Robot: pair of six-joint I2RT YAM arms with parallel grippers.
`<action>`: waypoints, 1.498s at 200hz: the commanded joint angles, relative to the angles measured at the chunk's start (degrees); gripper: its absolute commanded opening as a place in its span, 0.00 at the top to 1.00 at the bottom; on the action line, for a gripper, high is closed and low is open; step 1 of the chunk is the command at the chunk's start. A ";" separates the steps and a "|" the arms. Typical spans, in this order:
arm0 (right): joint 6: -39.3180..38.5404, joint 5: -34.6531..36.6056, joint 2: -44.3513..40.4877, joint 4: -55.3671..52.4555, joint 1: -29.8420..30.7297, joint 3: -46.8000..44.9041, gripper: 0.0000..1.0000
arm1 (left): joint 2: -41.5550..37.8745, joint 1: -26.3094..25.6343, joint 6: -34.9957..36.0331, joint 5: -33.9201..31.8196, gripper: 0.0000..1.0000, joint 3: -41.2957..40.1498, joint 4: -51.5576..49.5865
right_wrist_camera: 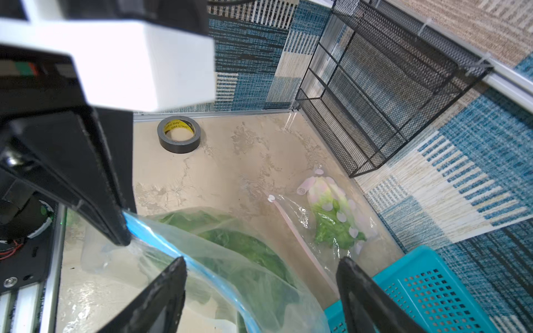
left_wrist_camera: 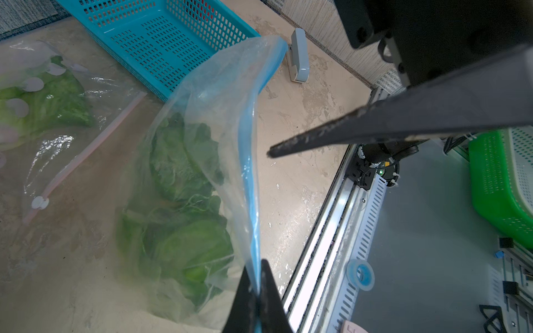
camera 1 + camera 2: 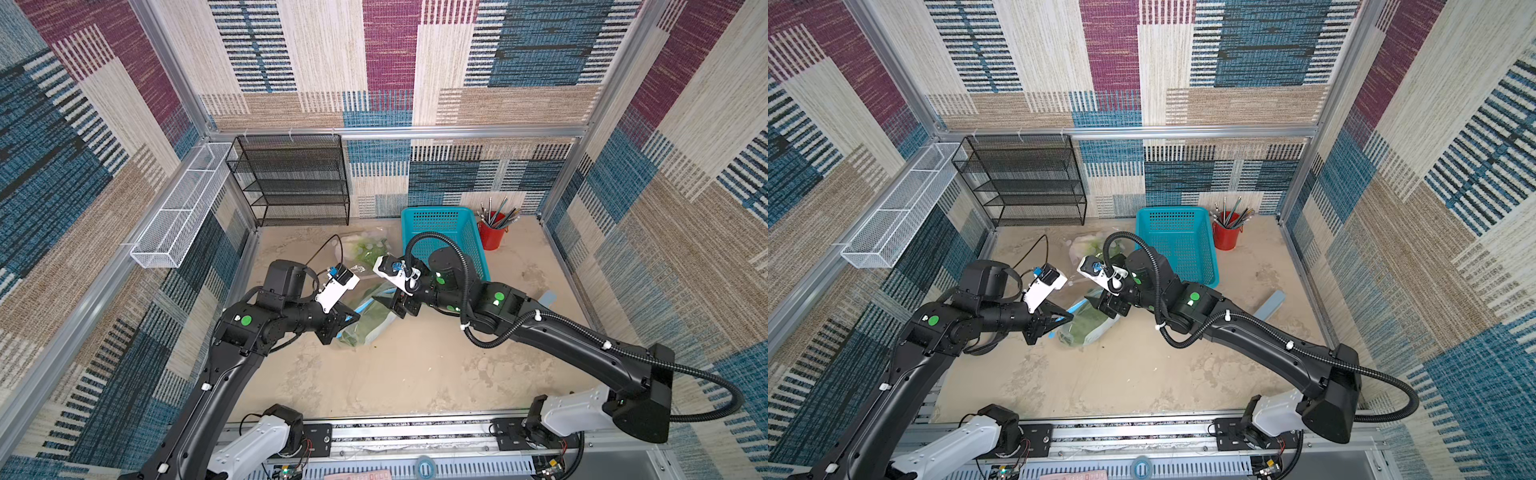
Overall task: Open the zip-top bag and take out the chinese cabbages
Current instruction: Adjust the zipper food storage bag at the center of the board.
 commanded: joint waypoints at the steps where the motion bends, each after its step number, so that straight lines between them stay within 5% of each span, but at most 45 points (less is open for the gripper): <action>1: -4.61 2.16 0.45 0.54 1.33 -0.67 0.17 | 1.05 0.01 2.41 2.69 1.00 1.13 -1.50; 67: -8.41 -0.54 2.18 0.05 2.95 -0.93 0.20 | 2.80 0.09 3.89 6.10 1.00 2.68 -3.32; 140: -8.36 -4.00 3.99 -4.00 2.99 1.36 0.86 | 3.10 0.11 4.07 4.89 1.00 4.42 -3.94; 155: -7.88 -4.88 3.32 -4.52 2.90 1.31 0.93 | 2.64 0.08 3.52 1.91 0.88 5.24 -3.98; 182: -6.56 -7.33 3.76 -7.62 2.92 2.81 0.97 | 0.02 0.02 1.88 -6.33 0.68 6.84 -3.30; 210: -4.85 -10.24 7.43 -13.26 2.78 6.74 1.00 | -5.13 0.03 -0.13 -13.79 0.60 6.19 -1.96; 251: -1.94 -22.79 13.03 -21.33 -1.35 13.41 1.00 | -13.08 0.01 0.29 -21.44 0.61 2.46 -1.19; 299: 0.09 -31.00 19.88 -27.95 -4.82 22.25 1.00 | -17.22 -0.03 1.73 -22.79 0.64 -1.85 -0.94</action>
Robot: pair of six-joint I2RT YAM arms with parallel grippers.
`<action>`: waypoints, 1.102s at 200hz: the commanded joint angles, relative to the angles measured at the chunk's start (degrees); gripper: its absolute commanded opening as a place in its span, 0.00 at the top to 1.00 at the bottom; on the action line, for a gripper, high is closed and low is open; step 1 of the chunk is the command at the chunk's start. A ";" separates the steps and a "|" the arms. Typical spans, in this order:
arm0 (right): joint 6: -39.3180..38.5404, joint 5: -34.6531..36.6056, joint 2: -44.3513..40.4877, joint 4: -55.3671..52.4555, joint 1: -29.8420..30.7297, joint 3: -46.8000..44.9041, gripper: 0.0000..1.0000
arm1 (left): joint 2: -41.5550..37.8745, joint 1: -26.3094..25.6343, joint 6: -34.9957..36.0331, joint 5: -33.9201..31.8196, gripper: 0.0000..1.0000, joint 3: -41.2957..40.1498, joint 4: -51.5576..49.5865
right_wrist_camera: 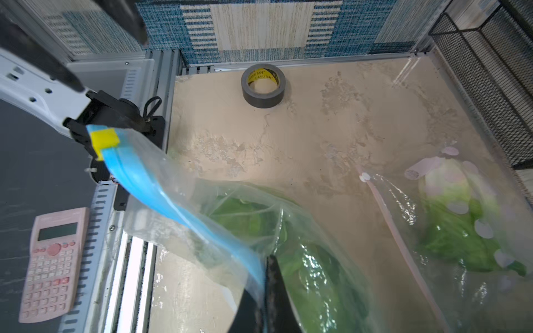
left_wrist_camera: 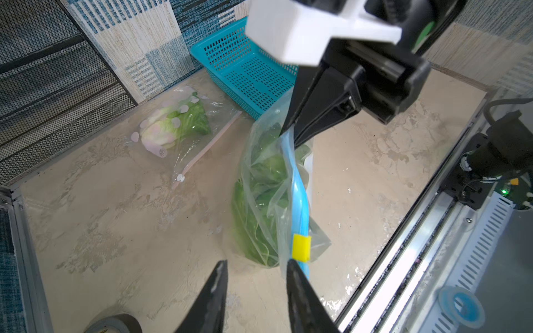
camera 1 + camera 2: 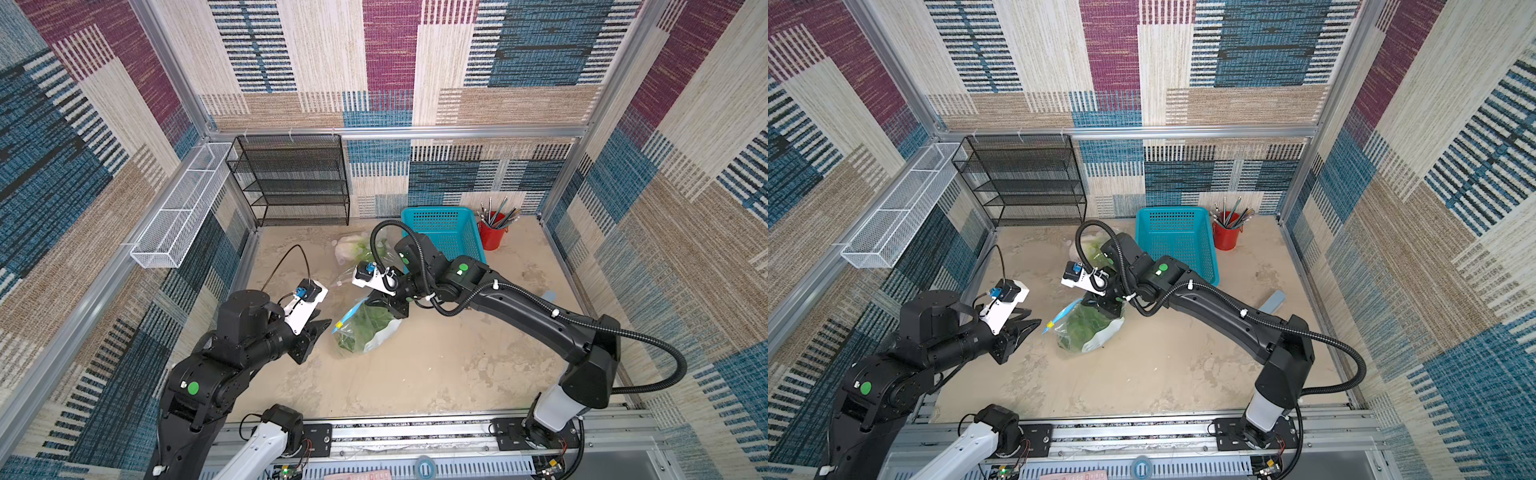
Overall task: Open the zip-top bag and take out the chinese cabbages
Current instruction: Adjust the zipper food storage bag at the center of the board.
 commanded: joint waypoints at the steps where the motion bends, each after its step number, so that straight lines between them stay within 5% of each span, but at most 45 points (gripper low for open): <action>1: 1.57 -6.70 2.81 -5.25 -0.24 3.53 1.00 | -0.72 0.03 0.57 -2.09 0.64 -1.18 1.35; 87: 1.85 -9.03 9.72 -12.18 -2.04 12.10 1.00 | -5.76 -0.03 3.56 1.36 0.69 -4.15 4.56; 220: 2.36 -11.61 10.34 -12.84 -3.45 13.32 1.00 | -6.43 -0.02 4.49 5.60 0.67 -7.68 5.59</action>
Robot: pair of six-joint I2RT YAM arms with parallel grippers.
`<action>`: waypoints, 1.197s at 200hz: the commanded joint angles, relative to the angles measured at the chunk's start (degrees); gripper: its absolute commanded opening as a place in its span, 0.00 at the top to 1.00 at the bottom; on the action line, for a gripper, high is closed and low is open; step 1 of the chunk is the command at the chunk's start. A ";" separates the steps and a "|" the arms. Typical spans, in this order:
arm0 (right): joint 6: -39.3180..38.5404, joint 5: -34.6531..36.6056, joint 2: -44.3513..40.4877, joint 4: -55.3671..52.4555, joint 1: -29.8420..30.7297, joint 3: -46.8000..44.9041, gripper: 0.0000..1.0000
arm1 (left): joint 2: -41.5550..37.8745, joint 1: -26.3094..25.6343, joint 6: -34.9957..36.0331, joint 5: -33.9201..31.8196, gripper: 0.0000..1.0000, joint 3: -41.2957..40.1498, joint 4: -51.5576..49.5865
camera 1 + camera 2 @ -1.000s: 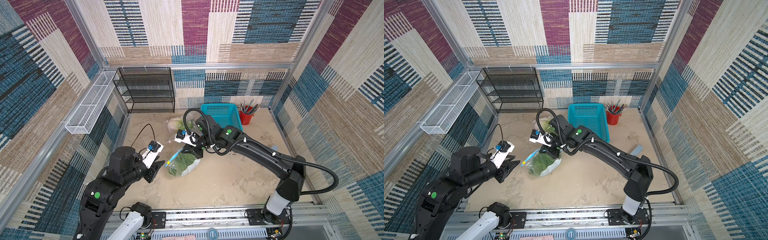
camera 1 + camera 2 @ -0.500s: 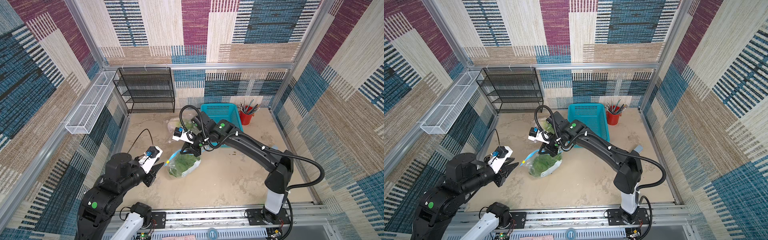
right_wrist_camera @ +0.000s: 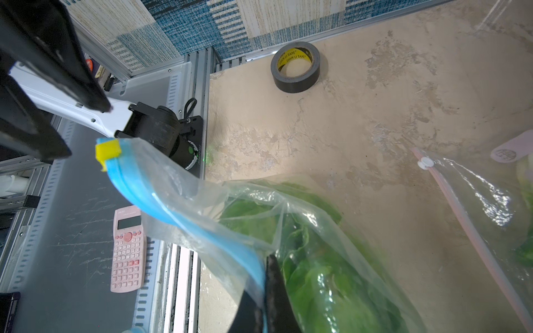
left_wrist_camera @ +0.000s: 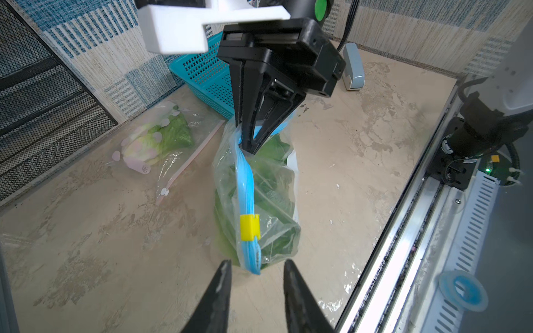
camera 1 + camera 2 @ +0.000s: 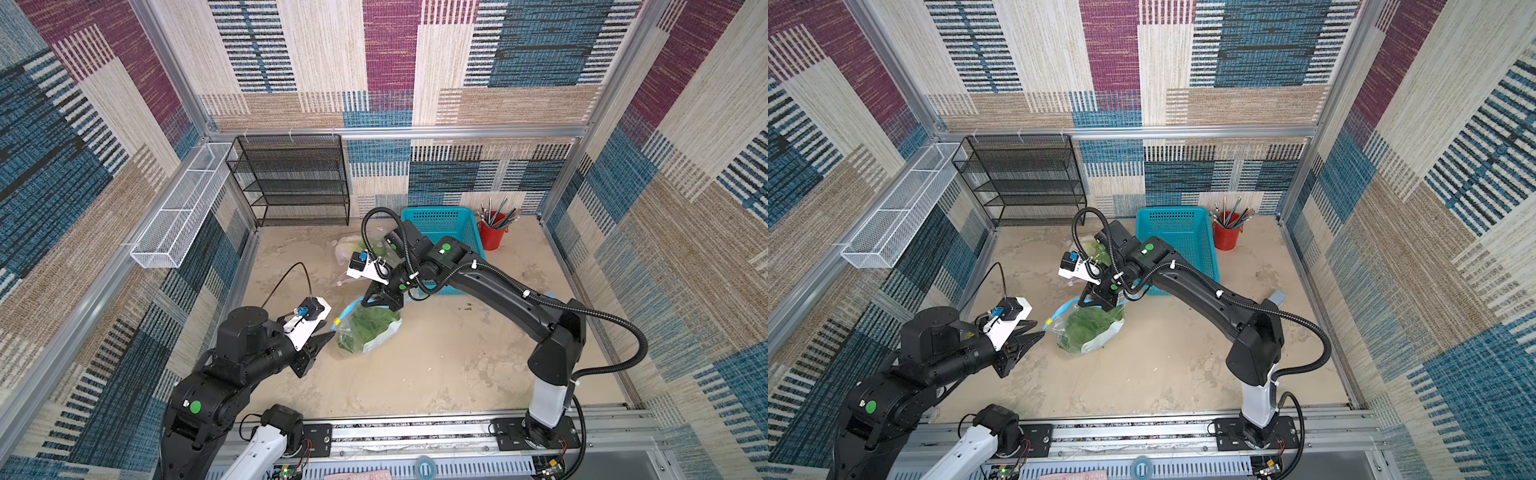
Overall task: Open the zip-top bag and take out the chinese cabbages
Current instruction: Adjust the zipper food storage bag at the center of the board.
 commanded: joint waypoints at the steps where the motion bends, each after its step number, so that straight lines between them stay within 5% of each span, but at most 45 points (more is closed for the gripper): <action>1: 0.50 -1.53 0.06 0.03 -0.13 0.37 1.00 | -0.14 0.02 0.84 0.29 0.67 -0.45 1.99; 65: 0.63 -2.58 -0.19 0.27 -0.37 0.34 1.00 | 1.79 -0.32 0.97 -0.60 0.73 -1.92 4.97; 124: 0.46 -3.76 -0.19 0.23 -0.46 0.30 1.00 | 1.72 -0.44 0.70 -0.68 0.99 -2.74 6.47; 239: 0.62 -4.79 -1.31 0.43 -0.55 0.28 1.00 | 1.41 -0.50 0.40 0.40 0.92 -4.20 7.33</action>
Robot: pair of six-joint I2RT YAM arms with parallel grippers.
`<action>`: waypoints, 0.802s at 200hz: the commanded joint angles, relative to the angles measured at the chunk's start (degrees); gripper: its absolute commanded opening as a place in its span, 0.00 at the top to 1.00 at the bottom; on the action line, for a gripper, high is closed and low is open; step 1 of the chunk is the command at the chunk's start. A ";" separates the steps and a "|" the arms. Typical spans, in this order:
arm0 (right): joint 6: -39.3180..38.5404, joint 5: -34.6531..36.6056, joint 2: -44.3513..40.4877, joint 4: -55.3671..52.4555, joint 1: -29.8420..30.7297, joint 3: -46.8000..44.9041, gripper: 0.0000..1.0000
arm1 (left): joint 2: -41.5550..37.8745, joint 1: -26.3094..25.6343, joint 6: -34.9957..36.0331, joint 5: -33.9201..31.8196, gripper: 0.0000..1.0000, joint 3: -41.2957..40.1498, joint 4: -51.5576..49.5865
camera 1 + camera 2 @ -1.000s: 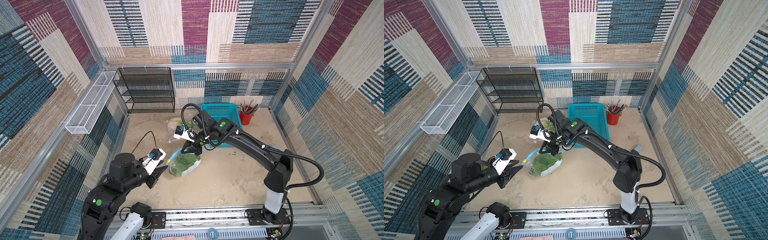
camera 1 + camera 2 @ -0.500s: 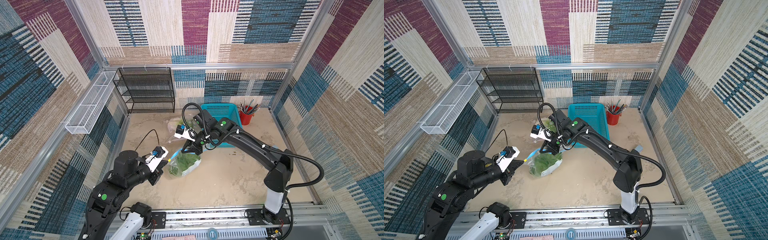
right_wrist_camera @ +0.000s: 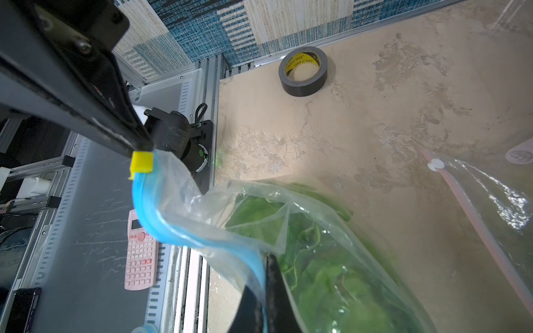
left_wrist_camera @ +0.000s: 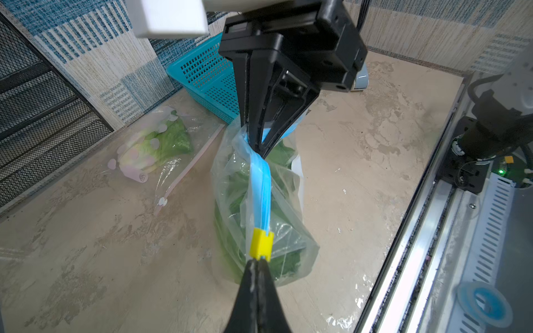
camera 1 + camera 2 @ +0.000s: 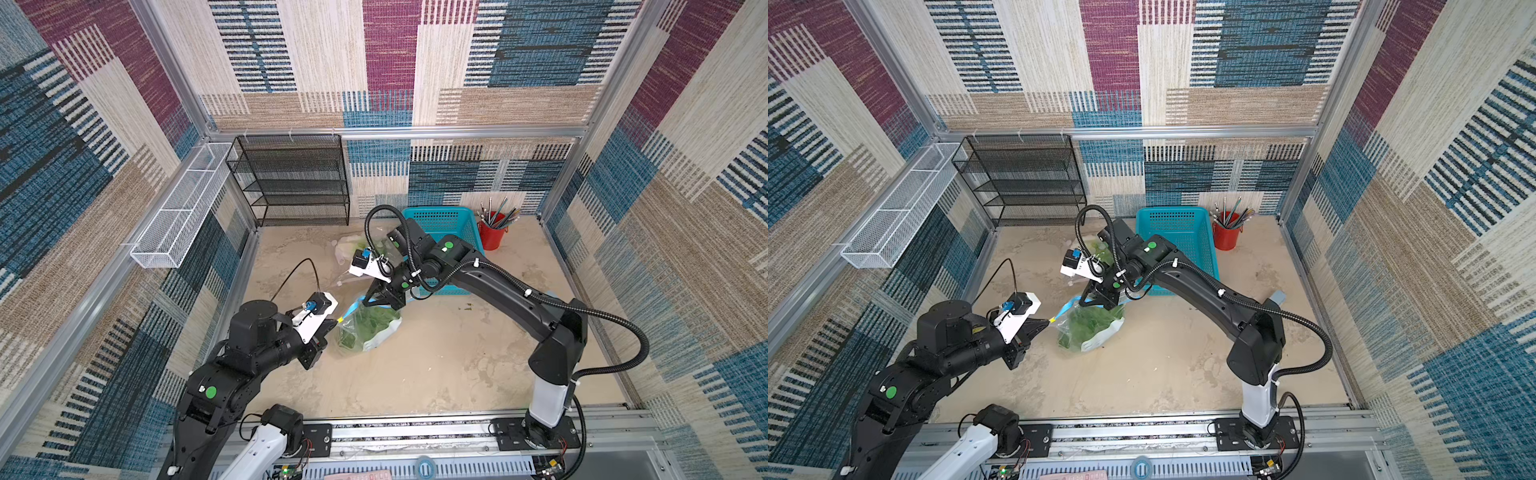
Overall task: Open the zip-top bag and take out the chinese cabbages
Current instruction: Adjust the zipper food storage bag at the center of the board.
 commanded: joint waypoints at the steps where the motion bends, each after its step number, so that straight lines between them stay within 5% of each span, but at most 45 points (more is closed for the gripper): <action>1: 0.19 -1.88 -0.84 0.80 0.06 0.23 1.00 | -0.39 0.02 -0.19 0.36 0.92 -0.48 1.50; 100: 0.77 -2.60 -1.08 1.31 0.01 0.05 1.00 | -1.42 -0.06 -0.50 0.91 0.83 -1.48 1.47; 160: 0.93 -3.46 -1.14 1.15 0.02 -0.16 1.00 | -1.85 -0.06 0.00 0.01 0.97 -1.34 1.67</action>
